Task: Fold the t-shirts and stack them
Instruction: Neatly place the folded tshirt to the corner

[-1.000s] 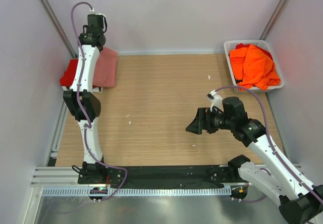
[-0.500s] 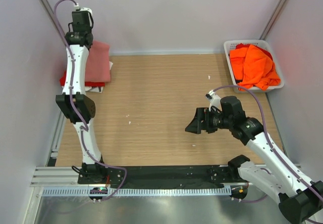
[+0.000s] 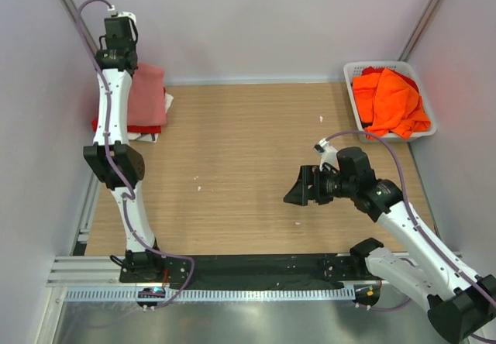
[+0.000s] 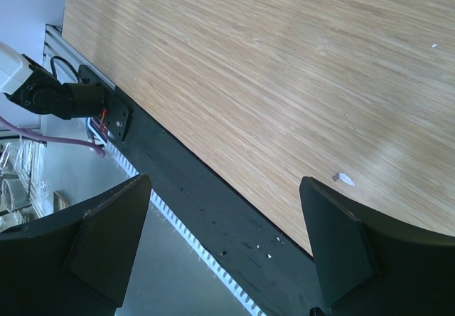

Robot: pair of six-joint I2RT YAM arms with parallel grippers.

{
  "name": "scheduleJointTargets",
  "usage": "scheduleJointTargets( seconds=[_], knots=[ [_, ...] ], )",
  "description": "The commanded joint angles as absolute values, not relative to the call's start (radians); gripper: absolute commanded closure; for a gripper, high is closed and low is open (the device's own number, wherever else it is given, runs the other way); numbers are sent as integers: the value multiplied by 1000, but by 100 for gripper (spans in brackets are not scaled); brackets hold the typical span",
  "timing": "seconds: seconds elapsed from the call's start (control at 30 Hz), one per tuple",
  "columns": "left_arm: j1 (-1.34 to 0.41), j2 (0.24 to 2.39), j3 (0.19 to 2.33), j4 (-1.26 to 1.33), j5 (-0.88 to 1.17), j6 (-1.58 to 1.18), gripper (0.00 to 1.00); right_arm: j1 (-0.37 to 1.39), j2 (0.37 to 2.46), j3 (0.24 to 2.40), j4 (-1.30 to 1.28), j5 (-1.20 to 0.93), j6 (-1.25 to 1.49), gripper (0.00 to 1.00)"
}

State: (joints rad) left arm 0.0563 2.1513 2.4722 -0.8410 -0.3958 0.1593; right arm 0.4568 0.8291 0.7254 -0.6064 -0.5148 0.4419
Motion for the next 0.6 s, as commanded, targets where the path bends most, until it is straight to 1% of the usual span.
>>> scheduleJointTargets(
  seconds=[0.0,0.2,0.43,0.57],
  knots=[
    [58,2198,2533,-769,-393,158,96,462,831,736,-577,-514,431,8],
    [86,2272,2565,-753,-376,146,96,463,847,738,-584,-509,431,8],
    [112,2324,2553,-571,-393,224,94,462,910,764,-636,-477,426,8],
    [153,2387,2580,-537,-333,198,92,462,917,758,-652,-463,465,8]
  ],
)
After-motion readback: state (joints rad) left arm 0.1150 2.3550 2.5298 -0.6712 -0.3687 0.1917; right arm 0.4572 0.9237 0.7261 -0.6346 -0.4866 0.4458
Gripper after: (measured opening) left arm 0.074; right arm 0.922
